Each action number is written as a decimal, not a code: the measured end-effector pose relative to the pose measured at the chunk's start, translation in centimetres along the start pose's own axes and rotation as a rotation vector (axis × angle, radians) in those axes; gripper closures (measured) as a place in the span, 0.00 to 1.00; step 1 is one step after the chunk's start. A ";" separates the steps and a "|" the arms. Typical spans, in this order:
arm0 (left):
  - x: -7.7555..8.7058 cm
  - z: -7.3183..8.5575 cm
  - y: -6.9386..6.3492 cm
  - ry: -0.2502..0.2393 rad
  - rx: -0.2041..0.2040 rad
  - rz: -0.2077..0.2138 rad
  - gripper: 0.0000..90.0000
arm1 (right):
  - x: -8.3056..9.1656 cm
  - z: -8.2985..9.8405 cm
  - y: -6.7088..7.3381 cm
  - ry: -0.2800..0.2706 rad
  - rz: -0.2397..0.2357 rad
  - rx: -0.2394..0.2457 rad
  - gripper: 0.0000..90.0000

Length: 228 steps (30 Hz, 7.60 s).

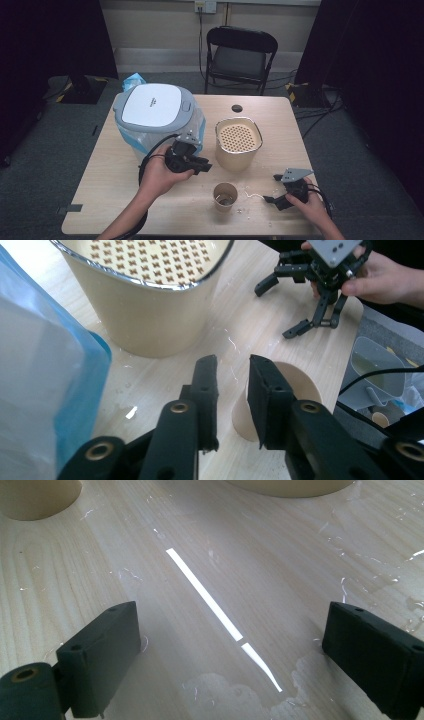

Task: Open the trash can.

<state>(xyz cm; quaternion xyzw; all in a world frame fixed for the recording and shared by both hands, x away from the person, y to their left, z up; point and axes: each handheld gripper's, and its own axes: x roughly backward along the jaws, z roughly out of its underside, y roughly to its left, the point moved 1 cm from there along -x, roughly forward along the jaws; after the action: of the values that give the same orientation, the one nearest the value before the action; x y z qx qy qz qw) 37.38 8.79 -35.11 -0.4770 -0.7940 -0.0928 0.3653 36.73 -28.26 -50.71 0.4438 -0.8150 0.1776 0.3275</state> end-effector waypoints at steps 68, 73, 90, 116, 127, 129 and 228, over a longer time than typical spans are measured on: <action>5.7 -9.7 4.0 -0.070 0.182 -0.265 1.00 | 0.0 0.0 0.0 -0.002 0.001 0.001 0.08; 6.0 -9.9 4.4 -0.073 0.193 -0.274 1.00 | 0.0 0.0 0.0 -0.002 0.001 0.000 0.08; 6.3 -10.1 5.1 -0.068 0.207 -0.333 1.00 | 0.0 0.0 0.0 0.000 -0.001 0.000 0.08; 6.3 -10.0 6.2 -0.065 0.233 -0.414 1.00 | 0.0 0.0 0.0 -0.001 0.000 0.001 0.08; 6.1 -10.1 6.1 -0.066 0.225 -0.425 1.00 | 0.0 0.0 0.0 0.000 0.000 0.000 0.08; 6.1 -10.1 6.1 -0.067 0.226 -0.427 1.00 | 0.0 0.0 0.0 -0.001 -0.001 0.001 0.08; 2.3 -10.1 1.2 -0.098 0.123 -0.074 0.18 | 0.0 0.0 0.0 -0.002 -0.002 0.004 0.08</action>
<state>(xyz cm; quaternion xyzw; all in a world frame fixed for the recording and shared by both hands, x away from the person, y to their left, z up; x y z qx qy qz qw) 42.71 6.00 -26.59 -0.4282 -0.8321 -0.0339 0.3509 36.77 -28.27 -50.72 0.4457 -0.8144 0.1785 0.3260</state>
